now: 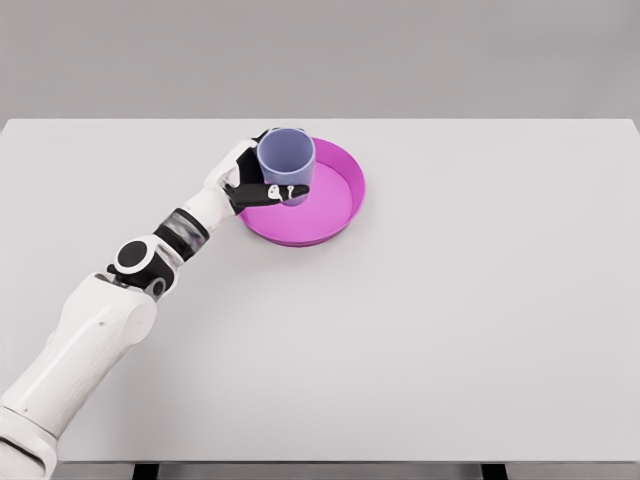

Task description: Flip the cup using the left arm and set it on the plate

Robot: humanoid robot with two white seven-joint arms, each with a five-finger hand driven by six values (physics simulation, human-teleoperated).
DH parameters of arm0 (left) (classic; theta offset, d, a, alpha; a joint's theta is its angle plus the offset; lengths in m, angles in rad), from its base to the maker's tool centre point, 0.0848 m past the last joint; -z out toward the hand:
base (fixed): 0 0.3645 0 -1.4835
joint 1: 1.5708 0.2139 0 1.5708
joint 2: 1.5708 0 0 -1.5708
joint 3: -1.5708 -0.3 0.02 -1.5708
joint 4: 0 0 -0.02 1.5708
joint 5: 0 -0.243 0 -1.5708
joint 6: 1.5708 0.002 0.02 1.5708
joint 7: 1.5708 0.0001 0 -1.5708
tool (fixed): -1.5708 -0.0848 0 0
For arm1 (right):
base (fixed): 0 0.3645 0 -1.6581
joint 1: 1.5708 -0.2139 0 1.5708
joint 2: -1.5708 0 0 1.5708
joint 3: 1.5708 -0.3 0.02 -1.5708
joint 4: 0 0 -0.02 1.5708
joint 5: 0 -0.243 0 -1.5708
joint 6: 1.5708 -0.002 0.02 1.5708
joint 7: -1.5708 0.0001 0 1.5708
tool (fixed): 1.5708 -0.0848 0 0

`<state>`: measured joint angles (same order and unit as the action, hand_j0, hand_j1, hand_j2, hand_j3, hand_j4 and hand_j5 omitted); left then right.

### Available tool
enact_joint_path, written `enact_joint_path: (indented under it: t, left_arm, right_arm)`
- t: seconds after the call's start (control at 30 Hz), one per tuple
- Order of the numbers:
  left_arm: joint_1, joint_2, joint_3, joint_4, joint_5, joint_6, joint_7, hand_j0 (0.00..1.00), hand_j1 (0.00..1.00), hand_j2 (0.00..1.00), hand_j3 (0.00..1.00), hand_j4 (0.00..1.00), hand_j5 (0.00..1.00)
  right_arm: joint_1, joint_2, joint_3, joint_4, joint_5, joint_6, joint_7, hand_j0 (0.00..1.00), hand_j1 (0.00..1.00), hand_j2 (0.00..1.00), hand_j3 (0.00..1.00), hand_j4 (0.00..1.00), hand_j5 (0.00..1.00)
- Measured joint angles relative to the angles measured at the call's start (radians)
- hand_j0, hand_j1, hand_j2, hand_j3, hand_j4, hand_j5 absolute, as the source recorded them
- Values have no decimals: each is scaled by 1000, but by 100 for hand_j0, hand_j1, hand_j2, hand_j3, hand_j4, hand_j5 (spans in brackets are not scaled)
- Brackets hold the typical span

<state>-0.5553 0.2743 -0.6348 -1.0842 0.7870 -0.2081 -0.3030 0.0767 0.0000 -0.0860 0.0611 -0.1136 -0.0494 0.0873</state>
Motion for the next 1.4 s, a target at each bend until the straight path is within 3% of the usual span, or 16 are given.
enact_joint_path:
  t: [0.1,0.3,1.4]
  left_arm:
    - [0,-1,0,0,2,2,0,69,69,69,69,69,69]
    - [0,-1,2,1,2,3,-2,99,99,99,99,99,99]
    - [-8,40,16,-16,-24,-15,-1,100,100,100,100,100,100]
  right_arm:
    - [0,0,0,0,0,0,0,100,100,100,100,100,100]
    - [0,0,0,0,0,0,0,100,100,100,100,100,100]
    - [0,0,0,0,0,0,0,100,100,100,100,100,100]
